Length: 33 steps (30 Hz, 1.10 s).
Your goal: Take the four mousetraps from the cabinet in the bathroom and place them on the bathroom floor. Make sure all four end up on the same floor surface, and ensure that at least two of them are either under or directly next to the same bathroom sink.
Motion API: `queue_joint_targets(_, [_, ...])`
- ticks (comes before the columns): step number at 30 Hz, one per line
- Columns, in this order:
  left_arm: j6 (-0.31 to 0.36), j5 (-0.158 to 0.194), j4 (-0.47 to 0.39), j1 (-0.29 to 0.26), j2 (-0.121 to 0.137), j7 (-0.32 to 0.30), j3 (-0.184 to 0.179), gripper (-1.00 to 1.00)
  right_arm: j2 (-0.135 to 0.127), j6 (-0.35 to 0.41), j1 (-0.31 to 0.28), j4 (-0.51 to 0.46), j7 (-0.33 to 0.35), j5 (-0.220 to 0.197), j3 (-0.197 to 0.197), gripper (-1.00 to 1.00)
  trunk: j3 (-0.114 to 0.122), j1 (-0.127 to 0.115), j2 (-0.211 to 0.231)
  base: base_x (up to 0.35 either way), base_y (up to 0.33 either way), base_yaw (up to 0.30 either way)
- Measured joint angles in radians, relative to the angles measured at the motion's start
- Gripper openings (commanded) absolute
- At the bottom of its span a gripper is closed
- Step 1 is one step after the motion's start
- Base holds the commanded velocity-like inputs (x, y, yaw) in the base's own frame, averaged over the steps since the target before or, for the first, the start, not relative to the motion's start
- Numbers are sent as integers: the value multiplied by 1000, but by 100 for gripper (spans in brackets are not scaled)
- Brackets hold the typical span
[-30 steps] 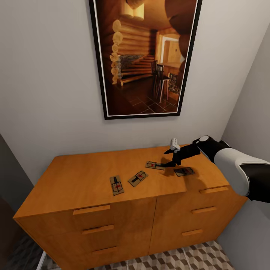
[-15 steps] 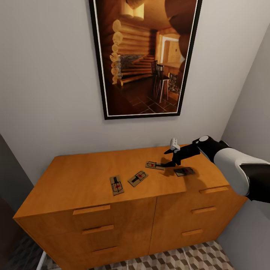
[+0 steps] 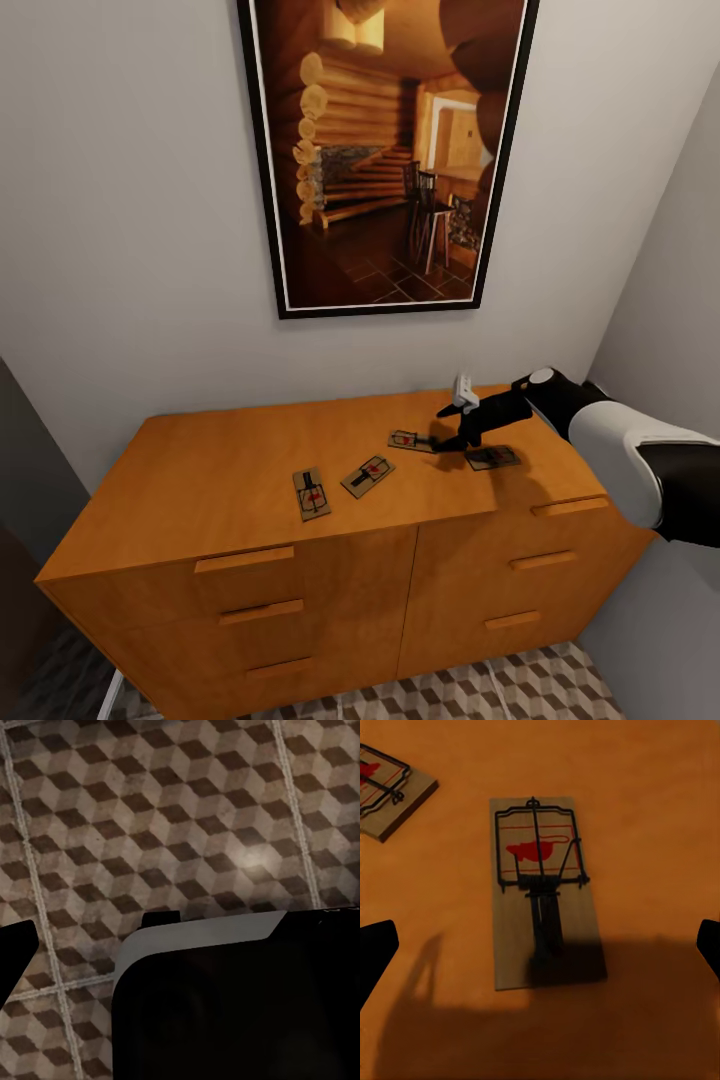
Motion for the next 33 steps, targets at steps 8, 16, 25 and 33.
queue_joint_targets(8, [0, 0, 0, 0, 0, 0, 0, 100, 0, -1, 10, -1, -1, 0, 0, 100, -3, 0, 0, 0, 0, 0])
queue_joint_targets(16, [0, 0, 0, 0, 0, 0, 0, 100, 0, -1, 12, -1, -1, 0, 0, 100, -9, 0, 0, 0, 0, 0])
queue_joint_targets(25, [0, 0, 0, 0, 0, 0, 0, 100, -4, -2, 12, -2, 3, -10, -4, 100, -16, 0, 0, 0, 0, 0])
queue_joint_targets(33, [1, 0, 0, 0, 0, 0, 0, 100, -17, -2, 12, -4, 7, -84, -6, 100, -25, 0, 0, 0, 0, 0])
